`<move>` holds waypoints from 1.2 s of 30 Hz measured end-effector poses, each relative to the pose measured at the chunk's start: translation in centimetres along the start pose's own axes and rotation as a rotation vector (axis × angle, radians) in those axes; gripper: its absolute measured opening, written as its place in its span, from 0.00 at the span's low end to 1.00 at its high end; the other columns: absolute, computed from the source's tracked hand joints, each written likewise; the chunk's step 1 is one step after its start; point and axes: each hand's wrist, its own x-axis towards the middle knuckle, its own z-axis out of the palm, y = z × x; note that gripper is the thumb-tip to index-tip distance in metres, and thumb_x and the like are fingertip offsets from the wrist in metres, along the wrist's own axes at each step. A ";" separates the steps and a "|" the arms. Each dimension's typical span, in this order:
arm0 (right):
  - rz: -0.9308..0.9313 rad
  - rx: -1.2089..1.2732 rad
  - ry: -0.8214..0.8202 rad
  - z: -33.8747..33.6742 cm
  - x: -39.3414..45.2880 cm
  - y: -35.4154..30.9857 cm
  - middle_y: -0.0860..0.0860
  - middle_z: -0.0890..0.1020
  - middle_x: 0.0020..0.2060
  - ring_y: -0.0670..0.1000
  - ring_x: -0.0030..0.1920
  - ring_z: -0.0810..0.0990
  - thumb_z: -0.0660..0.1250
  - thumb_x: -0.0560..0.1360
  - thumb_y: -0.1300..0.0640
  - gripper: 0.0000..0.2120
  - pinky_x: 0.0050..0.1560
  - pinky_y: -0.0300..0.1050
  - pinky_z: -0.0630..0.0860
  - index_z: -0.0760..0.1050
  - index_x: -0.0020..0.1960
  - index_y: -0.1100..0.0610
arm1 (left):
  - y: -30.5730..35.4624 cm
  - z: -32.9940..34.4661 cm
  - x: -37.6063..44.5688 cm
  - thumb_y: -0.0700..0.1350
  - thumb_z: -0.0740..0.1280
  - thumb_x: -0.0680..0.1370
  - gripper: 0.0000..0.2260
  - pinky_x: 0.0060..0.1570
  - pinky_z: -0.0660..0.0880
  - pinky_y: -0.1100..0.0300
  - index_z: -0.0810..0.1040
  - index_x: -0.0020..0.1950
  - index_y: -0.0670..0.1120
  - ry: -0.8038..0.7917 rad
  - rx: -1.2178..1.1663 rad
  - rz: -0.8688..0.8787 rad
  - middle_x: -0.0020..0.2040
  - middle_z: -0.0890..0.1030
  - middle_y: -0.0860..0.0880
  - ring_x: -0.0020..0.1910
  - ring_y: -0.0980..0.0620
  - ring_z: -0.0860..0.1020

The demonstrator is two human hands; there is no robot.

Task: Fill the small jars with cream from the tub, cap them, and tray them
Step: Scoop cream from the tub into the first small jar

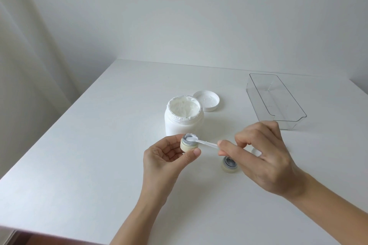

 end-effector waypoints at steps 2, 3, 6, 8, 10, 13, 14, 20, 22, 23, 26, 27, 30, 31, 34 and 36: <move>0.006 -0.001 0.002 -0.2 -0.2 0.2 0.48 0.69 0.41 0.49 0.38 0.70 0.71 0.72 0.64 0.12 0.45 0.45 0.64 0.77 0.54 0.56 | 0.0 0.0 0.0 0.41 0.80 0.63 0.14 0.43 0.79 0.66 0.87 0.47 0.49 -0.002 -0.005 0.003 0.44 0.88 0.46 0.41 0.52 0.85; 0.011 -0.002 0.001 -0.3 -0.3 0.3 0.48 0.68 0.41 0.49 0.38 0.70 0.72 0.72 0.64 0.12 0.45 0.44 0.64 0.77 0.54 0.56 | 0.0 0.0 0.0 0.41 0.80 0.63 0.13 0.43 0.79 0.66 0.87 0.46 0.49 0.000 -0.009 0.004 0.44 0.88 0.46 0.42 0.52 0.85; 0.049 0.005 0.021 -0.4 -0.1 0.4 0.48 0.68 0.40 0.49 0.37 0.69 0.72 0.72 0.63 0.10 0.44 0.44 0.64 0.77 0.51 0.55 | -0.1 -0.1 0.0 0.39 0.80 0.64 0.13 0.43 0.79 0.67 0.87 0.47 0.49 0.007 -0.018 0.003 0.44 0.88 0.46 0.42 0.53 0.85; 0.128 0.023 0.062 -0.5 0.4 0.8 0.48 0.69 0.39 0.48 0.36 0.67 0.70 0.74 0.60 0.04 0.43 0.43 0.64 0.78 0.48 0.55 | -0.2 -0.2 0.0 0.35 0.79 0.66 0.13 0.43 0.79 0.67 0.87 0.47 0.49 0.013 -0.018 0.002 0.44 0.88 0.46 0.42 0.53 0.85; 0.267 0.018 0.120 -0.3 1.4 1.4 0.50 0.71 0.37 0.45 0.37 0.64 0.67 0.77 0.58 0.05 0.42 0.40 0.62 0.80 0.43 0.58 | -0.2 -0.2 0.0 0.34 0.79 0.67 0.14 0.42 0.78 0.68 0.86 0.47 0.49 0.020 -0.019 0.000 0.43 0.88 0.47 0.41 0.54 0.85; 0.436 0.019 0.092 0.5 3.7 2.4 0.53 0.73 0.36 0.45 0.38 0.66 0.66 0.77 0.58 0.08 0.44 0.41 0.63 0.81 0.41 0.59 | -0.2 -0.2 0.0 0.36 0.79 0.67 0.13 0.42 0.78 0.69 0.86 0.48 0.49 0.008 -0.025 -0.010 0.44 0.88 0.48 0.41 0.55 0.85; 0.459 0.017 0.042 0.9 4.6 2.6 0.53 0.74 0.37 0.47 0.38 0.69 0.66 0.77 0.58 0.08 0.45 0.42 0.63 0.81 0.41 0.58 | -0.1 -0.2 0.0 0.37 0.79 0.67 0.13 0.42 0.78 0.69 0.85 0.49 0.49 0.000 -0.026 -0.014 0.44 0.88 0.48 0.41 0.54 0.85; 0.435 -0.060 -0.354 4.6 8.4 3.4 0.54 0.72 0.41 0.56 0.43 0.73 0.64 0.77 0.55 0.09 0.47 0.47 0.60 0.79 0.42 0.58 | -0.1 -0.1 0.0 0.40 0.77 0.68 0.14 0.46 0.79 0.66 0.84 0.53 0.48 -0.031 -0.043 -0.046 0.49 0.87 0.48 0.49 0.47 0.86; 0.404 -0.075 -0.442 5.8 9.1 3.5 0.52 0.68 0.42 0.56 0.46 0.71 0.63 0.78 0.54 0.10 0.48 0.46 0.59 0.79 0.43 0.58 | -0.2 -0.1 0.1 0.40 0.77 0.68 0.15 0.48 0.79 0.65 0.84 0.54 0.49 -0.044 -0.050 -0.052 0.49 0.88 0.47 0.50 0.46 0.86; 0.398 -0.067 -0.482 6.3 9.3 3.5 0.51 0.67 0.42 0.55 0.47 0.71 0.62 0.78 0.54 0.10 0.49 0.47 0.59 0.79 0.44 0.58 | -0.2 -0.1 0.1 0.41 0.76 0.69 0.14 0.49 0.79 0.65 0.84 0.54 0.49 -0.050 -0.053 -0.055 0.49 0.88 0.47 0.50 0.46 0.86; 0.433 0.002 -0.586 7.3 9.7 3.6 0.51 0.67 0.44 0.54 0.50 0.70 0.60 0.79 0.52 0.11 0.52 0.47 0.60 0.79 0.47 0.56 | -0.3 -0.1 0.2 0.41 0.76 0.69 0.14 0.50 0.79 0.64 0.84 0.54 0.50 -0.062 -0.062 -0.053 0.50 0.87 0.47 0.51 0.46 0.86; 0.469 0.040 -0.618 7.5 9.8 3.7 0.51 0.68 0.45 0.54 0.51 0.70 0.60 0.79 0.52 0.11 0.52 0.46 0.59 0.79 0.48 0.55 | -0.3 -0.1 0.2 0.42 0.76 0.69 0.14 0.51 0.80 0.63 0.84 0.54 0.51 -0.064 -0.061 -0.051 0.50 0.87 0.47 0.51 0.46 0.86; 0.621 0.201 -0.682 7.6 9.9 4.0 0.53 0.71 0.46 0.55 0.51 0.71 0.61 0.79 0.52 0.11 0.52 0.45 0.60 0.80 0.46 0.56 | -0.5 0.0 0.2 0.42 0.77 0.68 0.15 0.53 0.81 0.59 0.84 0.55 0.48 -0.057 -0.063 -0.049 0.52 0.87 0.47 0.50 0.44 0.86; 0.664 0.256 -0.692 7.5 10.0 4.1 0.53 0.72 0.46 0.54 0.51 0.71 0.62 0.79 0.52 0.11 0.53 0.46 0.61 0.80 0.44 0.57 | -0.5 0.0 0.2 0.42 0.77 0.68 0.16 0.54 0.81 0.57 0.83 0.55 0.46 -0.053 -0.063 -0.047 0.52 0.86 0.47 0.50 0.43 0.86; 0.744 0.388 -0.693 7.1 10.0 4.3 0.48 0.79 0.40 0.51 0.49 0.75 0.63 0.78 0.54 0.13 0.54 0.48 0.69 0.80 0.42 0.60 | -0.6 -0.1 0.3 0.41 0.76 0.68 0.16 0.54 0.80 0.56 0.80 0.54 0.41 -0.054 -0.077 -0.038 0.53 0.86 0.45 0.50 0.42 0.86; 0.823 0.438 -0.673 6.9 9.9 4.5 0.41 0.78 0.33 0.43 0.40 0.76 0.63 0.78 0.54 0.14 0.46 0.44 0.71 0.80 0.41 0.63 | -0.5 -0.2 0.3 0.40 0.76 0.69 0.15 0.53 0.81 0.58 0.80 0.54 0.41 -0.063 -0.091 -0.032 0.53 0.86 0.45 0.50 0.42 0.86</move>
